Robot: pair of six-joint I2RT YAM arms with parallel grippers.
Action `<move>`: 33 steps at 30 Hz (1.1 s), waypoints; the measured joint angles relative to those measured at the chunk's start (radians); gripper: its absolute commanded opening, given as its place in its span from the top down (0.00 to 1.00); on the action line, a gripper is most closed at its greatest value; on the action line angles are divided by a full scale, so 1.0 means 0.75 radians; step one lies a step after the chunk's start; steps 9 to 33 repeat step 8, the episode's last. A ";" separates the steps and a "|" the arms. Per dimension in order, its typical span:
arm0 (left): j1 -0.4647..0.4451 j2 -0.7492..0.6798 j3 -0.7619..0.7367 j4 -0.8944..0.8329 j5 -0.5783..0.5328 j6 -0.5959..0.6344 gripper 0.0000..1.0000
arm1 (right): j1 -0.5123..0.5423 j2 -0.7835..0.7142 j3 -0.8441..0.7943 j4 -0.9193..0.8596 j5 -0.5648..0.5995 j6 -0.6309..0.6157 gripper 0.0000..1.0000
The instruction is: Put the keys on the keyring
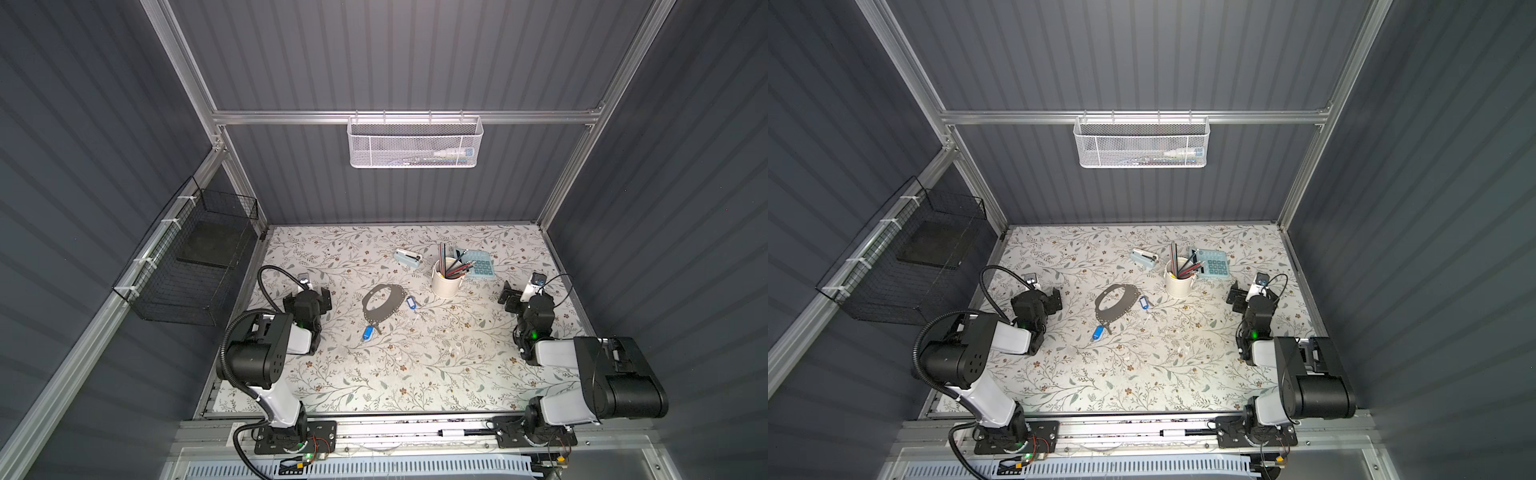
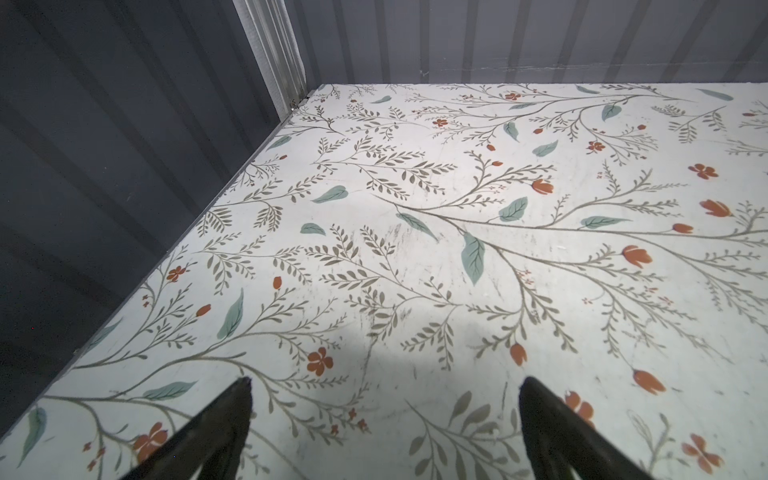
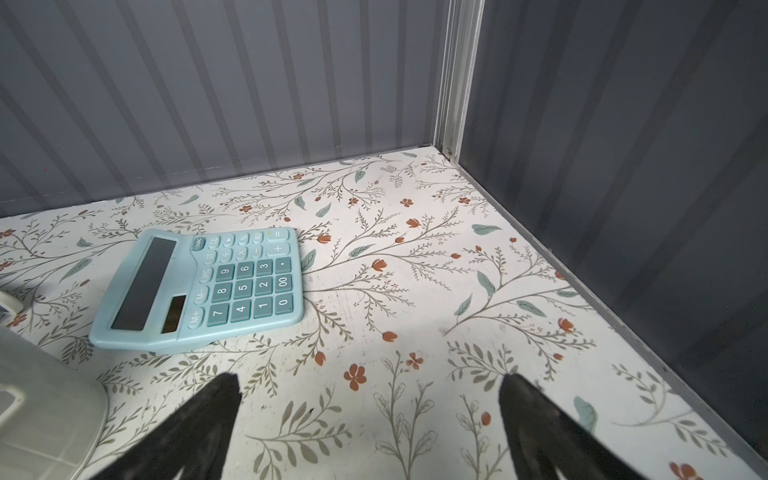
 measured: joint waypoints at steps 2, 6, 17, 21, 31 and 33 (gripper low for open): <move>0.000 0.000 0.000 0.000 0.000 0.000 0.00 | -0.001 0.000 0.000 -0.001 -0.001 0.000 0.01; 0.000 0.000 0.000 0.000 0.000 0.000 0.00 | -0.022 0.003 0.024 -0.034 -0.041 0.002 0.01; 0.000 0.000 0.000 0.000 0.000 0.001 0.00 | -0.033 0.003 0.030 -0.031 -0.052 0.002 0.01; 0.000 0.000 0.000 0.000 0.000 0.001 0.00 | -0.033 0.003 0.030 -0.031 -0.052 0.002 0.01; 0.000 0.000 0.000 0.000 0.000 0.001 0.00 | -0.033 0.003 0.030 -0.031 -0.052 0.002 0.01; 0.000 0.000 0.000 0.000 0.000 0.001 0.00 | -0.033 0.003 0.030 -0.031 -0.052 0.002 0.01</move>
